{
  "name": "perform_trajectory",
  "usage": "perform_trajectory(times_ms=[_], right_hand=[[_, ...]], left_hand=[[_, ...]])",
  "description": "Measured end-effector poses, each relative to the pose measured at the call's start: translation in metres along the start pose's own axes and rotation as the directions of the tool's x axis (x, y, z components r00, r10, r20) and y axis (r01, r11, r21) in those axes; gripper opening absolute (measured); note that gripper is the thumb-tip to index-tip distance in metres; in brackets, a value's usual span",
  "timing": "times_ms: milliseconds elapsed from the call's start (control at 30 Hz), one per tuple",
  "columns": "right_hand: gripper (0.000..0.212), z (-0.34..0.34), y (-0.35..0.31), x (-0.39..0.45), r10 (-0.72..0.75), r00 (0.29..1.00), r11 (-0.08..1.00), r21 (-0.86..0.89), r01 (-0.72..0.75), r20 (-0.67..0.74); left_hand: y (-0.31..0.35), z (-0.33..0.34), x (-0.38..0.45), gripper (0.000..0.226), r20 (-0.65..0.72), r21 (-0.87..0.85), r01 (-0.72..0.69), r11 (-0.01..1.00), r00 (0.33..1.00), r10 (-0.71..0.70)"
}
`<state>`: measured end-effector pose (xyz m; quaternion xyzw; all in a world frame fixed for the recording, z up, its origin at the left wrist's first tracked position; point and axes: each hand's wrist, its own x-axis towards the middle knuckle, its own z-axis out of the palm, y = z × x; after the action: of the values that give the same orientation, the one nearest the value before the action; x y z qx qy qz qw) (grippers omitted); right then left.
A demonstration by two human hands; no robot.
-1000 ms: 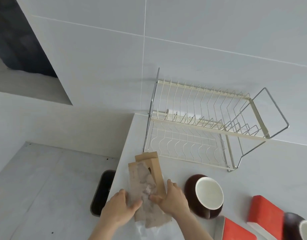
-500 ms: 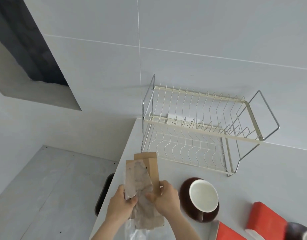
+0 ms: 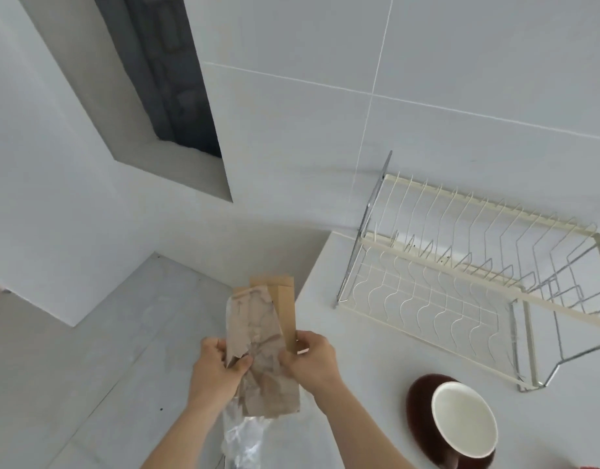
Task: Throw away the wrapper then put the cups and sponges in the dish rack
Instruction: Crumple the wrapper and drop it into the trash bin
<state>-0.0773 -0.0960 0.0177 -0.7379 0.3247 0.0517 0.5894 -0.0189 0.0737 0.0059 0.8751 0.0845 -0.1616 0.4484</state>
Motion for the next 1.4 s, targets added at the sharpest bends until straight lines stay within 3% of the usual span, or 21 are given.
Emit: perform_trajectory(times_ms=[200, 333, 533, 767, 933, 1167, 1400], right_hand=[[0.041, 0.069, -0.032, 0.046, 0.050, 0.999, 0.996, -0.071, -0.051, -0.004], [0.022, 0.115, -0.043, 0.084, 0.102, 0.994, 0.984, -0.141, -0.105, -0.026], [0.050, 0.172, -0.019, 0.141, 0.203, 0.979, 0.958, -0.200, -0.205, -0.031], [0.033, 0.200, 0.050, 0.195, 0.388, 0.913, 0.854, -0.325, -0.406, -0.123], [0.017, 0.217, 0.104, 0.238, 0.507, 0.842, 0.704, -0.476, -0.527, -0.183], [0.027, 0.237, 0.189, 0.304, 0.607, 0.750, 0.521, -0.581, -0.625, -0.263], [0.020, 0.257, 0.256, 0.353, 0.603, 0.748, 0.479, -0.623, -0.618, -0.278]], left_hand=[[-0.022, -0.041, 0.061, 0.039, -0.003, -0.075, 0.045, 0.996, 0.999, -0.045], [-0.046, -0.062, 0.112, 0.027, 0.028, -0.098, 0.117, 0.988, 0.993, -0.114], [-0.090, -0.060, 0.179, 0.031, 0.100, -0.019, 0.201, 0.979, 0.975, -0.198], [-0.170, 0.002, 0.214, 0.041, 0.210, 0.082, 0.293, 0.953, 0.929, -0.304], [-0.221, 0.065, 0.233, 0.035, 0.310, 0.159, 0.376, 0.913, 0.859, -0.408], [-0.288, 0.151, 0.255, 0.029, 0.448, 0.240, 0.407, 0.881, 0.759, -0.473], [-0.347, 0.203, 0.290, 0.037, 0.500, 0.267, 0.372, 0.889, 0.735, -0.457]])
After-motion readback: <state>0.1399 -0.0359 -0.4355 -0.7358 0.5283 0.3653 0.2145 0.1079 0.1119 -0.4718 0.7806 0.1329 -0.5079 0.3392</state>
